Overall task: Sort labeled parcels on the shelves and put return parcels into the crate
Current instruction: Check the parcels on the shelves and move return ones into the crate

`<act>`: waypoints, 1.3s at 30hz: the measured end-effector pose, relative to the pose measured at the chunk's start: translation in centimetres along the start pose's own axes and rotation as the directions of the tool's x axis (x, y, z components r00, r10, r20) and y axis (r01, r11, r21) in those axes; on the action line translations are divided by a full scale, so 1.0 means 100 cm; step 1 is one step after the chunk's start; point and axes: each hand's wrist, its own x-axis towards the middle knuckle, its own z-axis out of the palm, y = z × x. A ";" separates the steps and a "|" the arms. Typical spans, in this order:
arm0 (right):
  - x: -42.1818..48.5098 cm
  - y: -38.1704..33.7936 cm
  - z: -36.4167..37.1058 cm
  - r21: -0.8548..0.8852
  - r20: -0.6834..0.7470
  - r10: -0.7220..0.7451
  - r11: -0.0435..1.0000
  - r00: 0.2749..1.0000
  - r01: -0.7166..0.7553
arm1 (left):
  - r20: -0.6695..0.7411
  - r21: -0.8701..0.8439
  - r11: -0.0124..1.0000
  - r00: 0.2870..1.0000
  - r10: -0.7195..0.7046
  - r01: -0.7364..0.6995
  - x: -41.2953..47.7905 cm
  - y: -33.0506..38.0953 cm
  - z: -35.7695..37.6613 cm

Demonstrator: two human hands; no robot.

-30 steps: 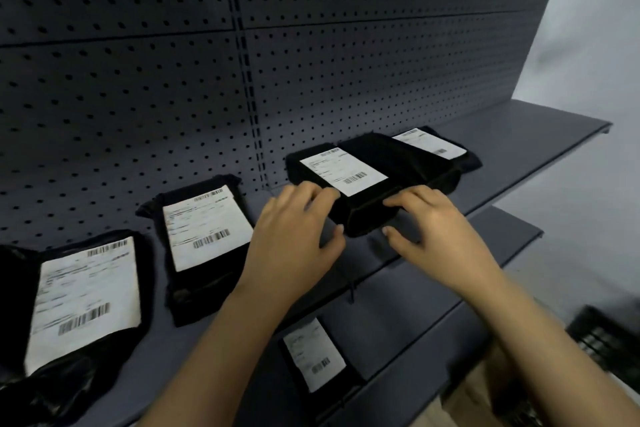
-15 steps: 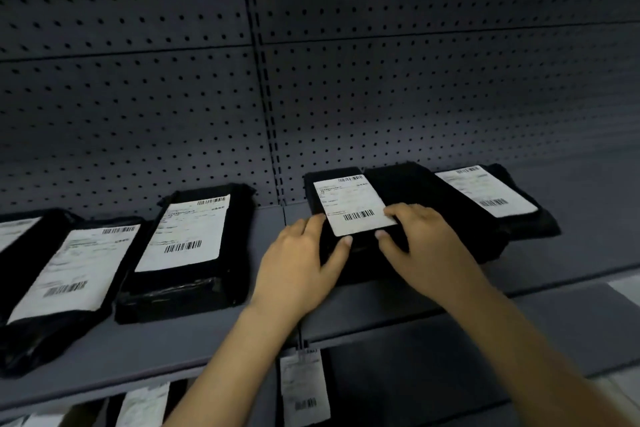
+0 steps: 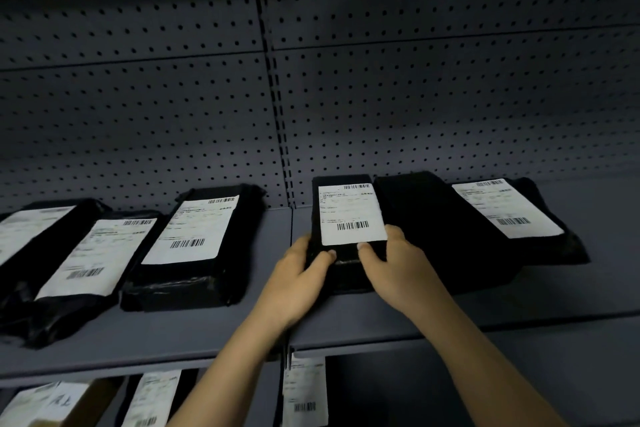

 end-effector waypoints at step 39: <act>-0.013 -0.045 0.006 0.354 -0.349 -0.436 0.759 0.830 0.547 | -0.259 -0.141 0.817 0.817 0.515 -0.560 -0.016 0.016 -0.065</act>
